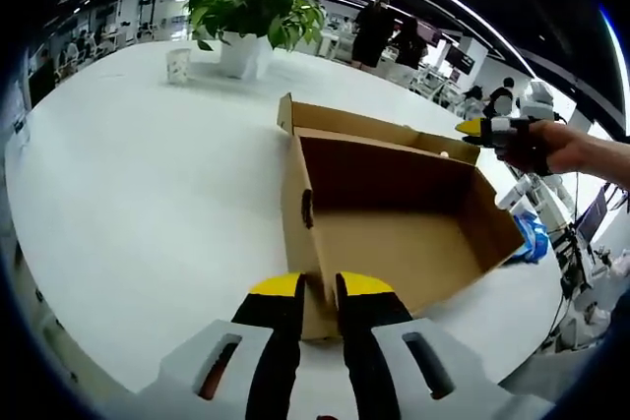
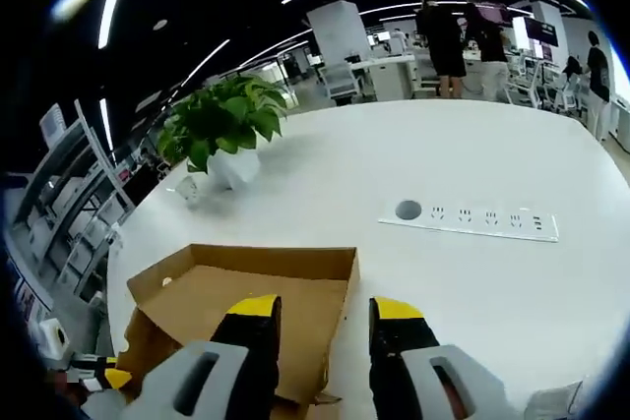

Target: Operate the shoe box by opening the lid, removing the specified soft item, and placing it in the target area until the item is outside and the box remains undamaged.

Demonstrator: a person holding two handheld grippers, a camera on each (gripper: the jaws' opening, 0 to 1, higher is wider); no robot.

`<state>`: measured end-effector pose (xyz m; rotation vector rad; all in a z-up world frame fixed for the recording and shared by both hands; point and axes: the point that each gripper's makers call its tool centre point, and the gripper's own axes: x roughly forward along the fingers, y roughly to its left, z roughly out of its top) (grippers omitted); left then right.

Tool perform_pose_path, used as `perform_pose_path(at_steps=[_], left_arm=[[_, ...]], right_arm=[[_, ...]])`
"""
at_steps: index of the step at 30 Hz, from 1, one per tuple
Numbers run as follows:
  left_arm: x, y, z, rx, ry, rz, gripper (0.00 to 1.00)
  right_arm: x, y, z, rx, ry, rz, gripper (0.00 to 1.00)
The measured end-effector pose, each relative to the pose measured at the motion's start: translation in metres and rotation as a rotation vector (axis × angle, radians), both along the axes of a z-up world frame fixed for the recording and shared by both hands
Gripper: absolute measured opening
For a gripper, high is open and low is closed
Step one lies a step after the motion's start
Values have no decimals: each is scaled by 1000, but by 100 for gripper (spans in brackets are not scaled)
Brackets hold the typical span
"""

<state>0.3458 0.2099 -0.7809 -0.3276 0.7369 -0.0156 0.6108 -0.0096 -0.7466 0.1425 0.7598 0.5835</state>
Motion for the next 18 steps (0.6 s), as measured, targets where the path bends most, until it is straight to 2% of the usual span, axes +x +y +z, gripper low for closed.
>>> perform_pose_path(at_steps=[6,14,16,18], left_arm=[[3,2,-5,0,-1,-9,12],[7,3,-10,-4,-2,-7,13],[8,4,-11,-5,-2,-7,13],[8,4,-11,-2,-2,-10,13]], right_arm=[[16,3,-20,-34,49,-5,31],[21,5,-40,-64,85,-7,26],[21,5,-45,-69,92,-16,23],[24,3,-52,-77,110,-30,15]])
